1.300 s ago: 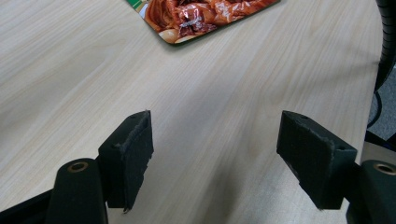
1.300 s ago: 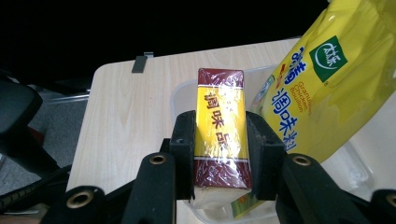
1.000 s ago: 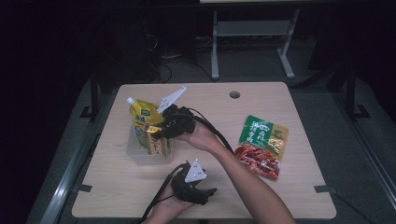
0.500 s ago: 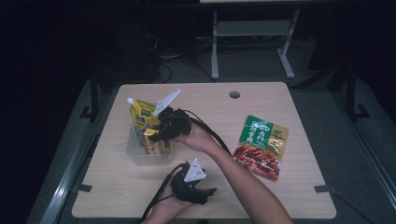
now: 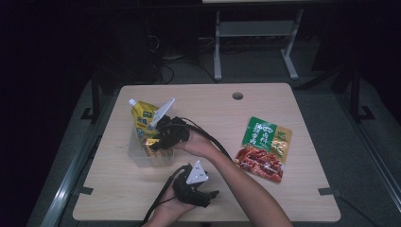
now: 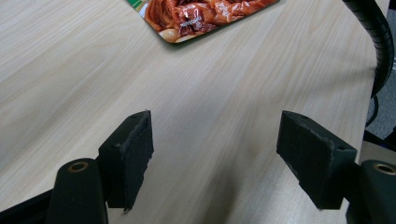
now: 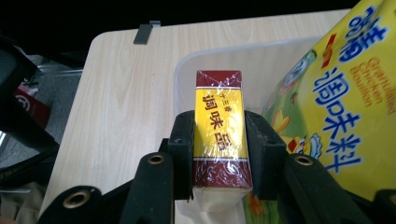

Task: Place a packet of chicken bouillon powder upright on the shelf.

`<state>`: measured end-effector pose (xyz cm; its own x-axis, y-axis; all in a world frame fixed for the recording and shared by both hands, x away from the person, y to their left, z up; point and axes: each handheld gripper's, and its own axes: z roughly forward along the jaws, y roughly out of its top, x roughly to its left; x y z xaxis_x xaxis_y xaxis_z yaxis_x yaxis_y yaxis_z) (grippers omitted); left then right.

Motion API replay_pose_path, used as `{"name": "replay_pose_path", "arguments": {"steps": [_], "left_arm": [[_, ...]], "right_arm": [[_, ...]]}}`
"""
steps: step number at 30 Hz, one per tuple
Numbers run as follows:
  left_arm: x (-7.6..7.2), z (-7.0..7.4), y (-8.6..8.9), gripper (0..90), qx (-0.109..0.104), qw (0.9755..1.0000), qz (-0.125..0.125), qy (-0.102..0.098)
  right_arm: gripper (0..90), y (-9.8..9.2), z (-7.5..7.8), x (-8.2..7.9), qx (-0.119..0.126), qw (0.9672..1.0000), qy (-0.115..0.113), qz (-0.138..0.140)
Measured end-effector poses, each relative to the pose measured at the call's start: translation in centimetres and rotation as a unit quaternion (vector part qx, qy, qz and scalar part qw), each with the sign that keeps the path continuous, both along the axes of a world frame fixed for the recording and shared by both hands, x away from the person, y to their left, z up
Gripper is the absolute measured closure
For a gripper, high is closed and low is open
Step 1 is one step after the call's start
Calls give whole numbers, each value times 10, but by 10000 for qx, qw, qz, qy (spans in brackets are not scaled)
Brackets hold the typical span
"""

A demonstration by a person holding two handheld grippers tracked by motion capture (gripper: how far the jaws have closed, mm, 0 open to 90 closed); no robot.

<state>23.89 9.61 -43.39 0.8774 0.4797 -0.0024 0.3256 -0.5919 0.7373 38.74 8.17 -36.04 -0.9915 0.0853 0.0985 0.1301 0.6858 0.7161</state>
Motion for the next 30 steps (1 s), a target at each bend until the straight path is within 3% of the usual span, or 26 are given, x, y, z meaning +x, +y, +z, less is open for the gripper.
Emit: {"name": "replay_pose_path", "arguments": {"steps": [4, 10, 18, 30], "left_arm": [[0, 0, 0, 266, 1, 10000, -10, -10], [-1, 0, -1, 266, -1, 10000, -15, -27], [0, -1, -1, 258, -12, 10000, -1, -2], [3, 1, 5, 232, -14, 10000, 47, -36]], "right_arm": [[637, 0, -3, 0, -60, 10000, -3, 24], [576, -4, 3, -2, 91, 10000, 25, -13], [487, -26, 13, -2, 316, 9992, 184, -186], [426, -62, 27, -3, 519, 9969, 200, -564]]}}
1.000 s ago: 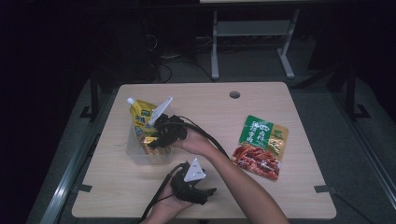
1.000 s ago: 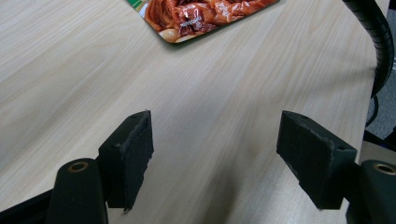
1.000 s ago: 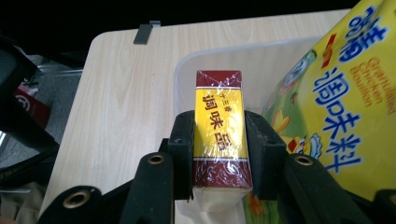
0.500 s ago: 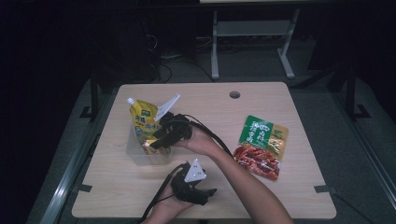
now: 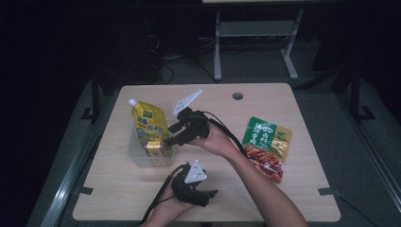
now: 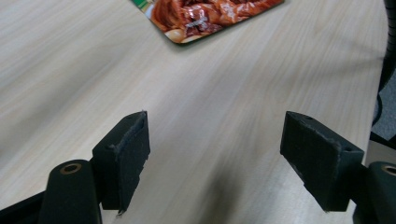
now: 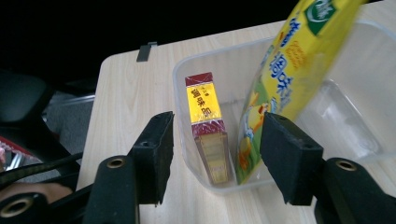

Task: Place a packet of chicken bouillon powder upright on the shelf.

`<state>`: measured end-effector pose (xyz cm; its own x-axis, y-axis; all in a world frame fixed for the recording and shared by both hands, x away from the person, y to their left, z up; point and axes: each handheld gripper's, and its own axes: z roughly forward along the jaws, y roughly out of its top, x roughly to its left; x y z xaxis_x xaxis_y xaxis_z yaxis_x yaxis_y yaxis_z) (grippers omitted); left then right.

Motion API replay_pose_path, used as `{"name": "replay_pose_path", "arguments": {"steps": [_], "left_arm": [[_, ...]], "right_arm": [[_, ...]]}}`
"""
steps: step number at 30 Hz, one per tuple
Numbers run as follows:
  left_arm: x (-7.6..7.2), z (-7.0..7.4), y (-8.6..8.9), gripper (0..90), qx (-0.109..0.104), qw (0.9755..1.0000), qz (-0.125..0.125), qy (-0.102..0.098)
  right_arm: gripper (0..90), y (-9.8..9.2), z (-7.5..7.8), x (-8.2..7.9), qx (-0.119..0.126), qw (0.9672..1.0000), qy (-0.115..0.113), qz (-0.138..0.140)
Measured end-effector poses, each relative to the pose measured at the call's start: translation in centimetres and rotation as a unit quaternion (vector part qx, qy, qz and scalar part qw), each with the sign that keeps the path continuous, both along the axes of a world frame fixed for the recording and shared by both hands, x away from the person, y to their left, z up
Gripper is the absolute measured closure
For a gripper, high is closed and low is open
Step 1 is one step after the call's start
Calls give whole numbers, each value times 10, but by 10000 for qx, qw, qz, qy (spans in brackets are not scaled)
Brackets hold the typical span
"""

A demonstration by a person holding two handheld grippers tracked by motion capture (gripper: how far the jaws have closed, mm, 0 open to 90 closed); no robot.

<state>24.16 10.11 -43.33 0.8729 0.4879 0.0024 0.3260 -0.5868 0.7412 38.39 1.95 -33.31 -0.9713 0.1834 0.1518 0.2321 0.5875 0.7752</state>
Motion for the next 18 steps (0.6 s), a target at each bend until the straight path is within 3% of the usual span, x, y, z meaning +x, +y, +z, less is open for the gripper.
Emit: {"name": "replay_pose_path", "arguments": {"steps": [8, 18], "left_arm": [[6, 1, 5, 214, -30, 10000, 24, -5], [13, -1, 6, 201, -88, 9999, 92, 84]], "right_arm": [[395, -23, 1, 1, -11, 9996, 83, -264], [359, -73, 5, 0, -10, 9973, 37, -738]]}}
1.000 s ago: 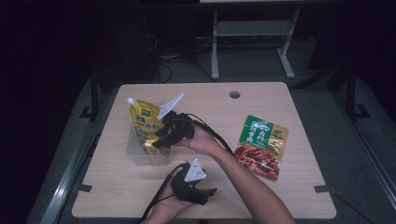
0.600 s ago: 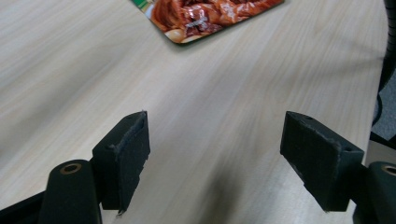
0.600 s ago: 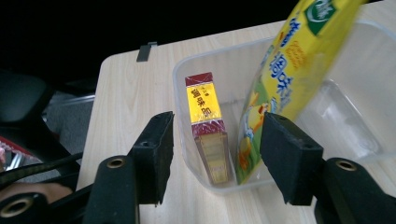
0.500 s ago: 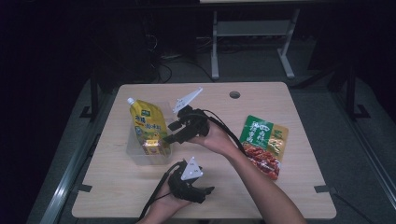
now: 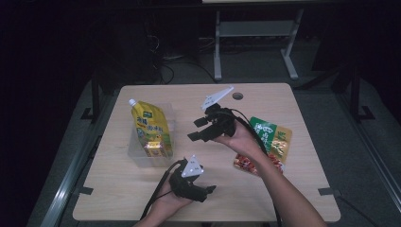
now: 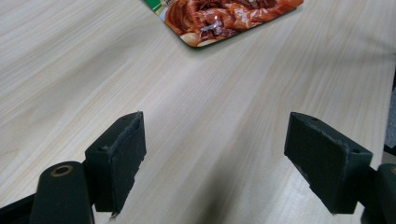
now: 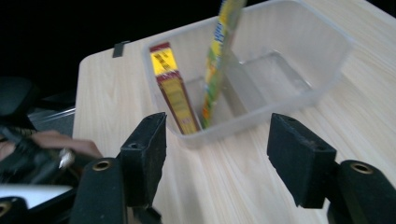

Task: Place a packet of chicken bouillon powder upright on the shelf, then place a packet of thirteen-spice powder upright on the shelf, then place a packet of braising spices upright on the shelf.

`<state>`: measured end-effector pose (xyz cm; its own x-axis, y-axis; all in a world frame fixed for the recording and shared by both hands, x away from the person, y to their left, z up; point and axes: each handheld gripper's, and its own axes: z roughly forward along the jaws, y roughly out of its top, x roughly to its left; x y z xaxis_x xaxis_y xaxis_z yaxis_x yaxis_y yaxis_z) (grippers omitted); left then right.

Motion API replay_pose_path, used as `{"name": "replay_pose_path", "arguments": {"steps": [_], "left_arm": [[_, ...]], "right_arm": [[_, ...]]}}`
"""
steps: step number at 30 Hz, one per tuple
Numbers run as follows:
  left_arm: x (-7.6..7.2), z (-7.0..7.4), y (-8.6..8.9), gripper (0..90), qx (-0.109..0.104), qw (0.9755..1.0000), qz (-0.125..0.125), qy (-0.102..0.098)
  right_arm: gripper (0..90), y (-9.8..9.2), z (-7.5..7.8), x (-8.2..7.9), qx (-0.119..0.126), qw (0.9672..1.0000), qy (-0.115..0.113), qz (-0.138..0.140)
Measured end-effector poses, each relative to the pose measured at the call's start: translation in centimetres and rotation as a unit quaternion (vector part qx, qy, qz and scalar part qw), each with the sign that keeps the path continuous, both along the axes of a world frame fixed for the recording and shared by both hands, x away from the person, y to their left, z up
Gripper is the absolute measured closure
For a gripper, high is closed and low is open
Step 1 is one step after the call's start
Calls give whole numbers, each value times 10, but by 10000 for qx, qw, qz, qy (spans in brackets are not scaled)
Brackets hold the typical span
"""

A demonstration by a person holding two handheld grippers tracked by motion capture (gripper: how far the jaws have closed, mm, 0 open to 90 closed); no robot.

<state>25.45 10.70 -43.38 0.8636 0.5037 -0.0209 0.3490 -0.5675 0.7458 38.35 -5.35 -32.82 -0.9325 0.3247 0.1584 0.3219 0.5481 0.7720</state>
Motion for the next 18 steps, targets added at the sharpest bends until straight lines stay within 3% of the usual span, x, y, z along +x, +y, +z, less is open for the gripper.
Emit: {"name": "replay_pose_path", "arguments": {"steps": [9, 10, 18], "left_arm": [[1, -1, -4, 203, 0, 10000, -55, -1], [2, -1, -4, 204, 4, 10000, -56, 12], [3, 1, -7, 210, 41, 9999, -88, -48]], "right_arm": [[349, -47, -3, -8, -58, 9986, 65, -514], [343, -60, -5, -8, -27, 9978, 86, -660], [341, -97, -15, -15, -22, 9943, 136, -1059]]}}
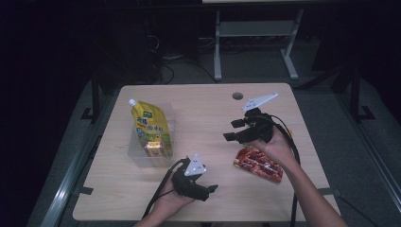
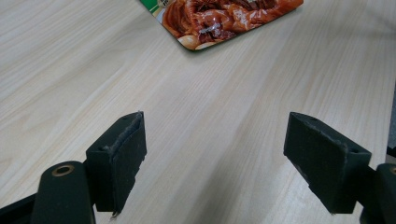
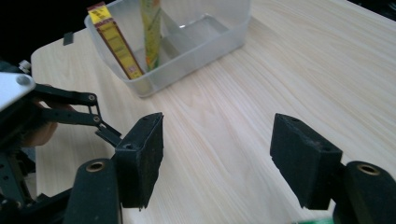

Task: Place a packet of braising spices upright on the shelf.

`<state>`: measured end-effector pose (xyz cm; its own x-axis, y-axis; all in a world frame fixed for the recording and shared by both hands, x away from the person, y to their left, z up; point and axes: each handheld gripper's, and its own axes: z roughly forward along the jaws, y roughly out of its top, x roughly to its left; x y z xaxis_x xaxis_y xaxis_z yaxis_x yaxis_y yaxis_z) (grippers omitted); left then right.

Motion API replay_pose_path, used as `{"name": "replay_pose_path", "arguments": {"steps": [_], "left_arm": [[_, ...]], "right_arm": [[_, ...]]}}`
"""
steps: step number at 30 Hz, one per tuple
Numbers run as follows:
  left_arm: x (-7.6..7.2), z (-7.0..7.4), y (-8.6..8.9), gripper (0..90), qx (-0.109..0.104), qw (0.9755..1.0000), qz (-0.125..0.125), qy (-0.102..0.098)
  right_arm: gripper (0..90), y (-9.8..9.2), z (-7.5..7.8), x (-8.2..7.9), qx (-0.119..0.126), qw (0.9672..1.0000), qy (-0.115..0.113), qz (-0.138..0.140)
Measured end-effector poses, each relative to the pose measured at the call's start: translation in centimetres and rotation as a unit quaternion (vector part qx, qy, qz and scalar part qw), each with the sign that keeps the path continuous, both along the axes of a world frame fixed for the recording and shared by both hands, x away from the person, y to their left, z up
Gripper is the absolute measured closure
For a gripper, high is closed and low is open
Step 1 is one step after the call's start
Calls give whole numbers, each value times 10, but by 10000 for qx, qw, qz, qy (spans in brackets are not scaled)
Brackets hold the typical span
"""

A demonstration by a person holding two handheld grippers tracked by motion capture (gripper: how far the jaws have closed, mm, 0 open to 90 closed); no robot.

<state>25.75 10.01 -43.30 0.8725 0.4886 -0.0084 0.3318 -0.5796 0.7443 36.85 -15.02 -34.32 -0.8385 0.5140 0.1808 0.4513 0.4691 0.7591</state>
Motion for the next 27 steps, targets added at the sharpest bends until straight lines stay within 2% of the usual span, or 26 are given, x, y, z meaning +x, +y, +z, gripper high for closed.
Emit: {"name": "replay_pose_path", "arguments": {"steps": [3, 13, 18, 23, 25, 27], "left_arm": [[0, 0, -3, 214, -62, 10000, 10, 38], [6, 4, -16, 281, 12, 9998, -173, 21], [9, 7, -20, 314, -75, 9998, -199, 27], [13, 11, -28, 385, 5, 9996, -297, 29], [14, 14, -33, 462, 12, 9993, -379, -20], [16, 17, -38, 484, -23, 9991, -424, -30]], "right_arm": [[340, -7, -2, -1, -3, 9999, 16, -100], [319, -37, -2, -3, -81, 9983, 117, -566], [321, -45, -4, -6, -115, 9976, 87, -677], [316, -59, -10, -10, -136, 9965, 172, -812], [315, -67, -12, -12, -134, 9957, 182, -897], [315, -69, -12, -14, -145, 9953, 216, -931]]}}
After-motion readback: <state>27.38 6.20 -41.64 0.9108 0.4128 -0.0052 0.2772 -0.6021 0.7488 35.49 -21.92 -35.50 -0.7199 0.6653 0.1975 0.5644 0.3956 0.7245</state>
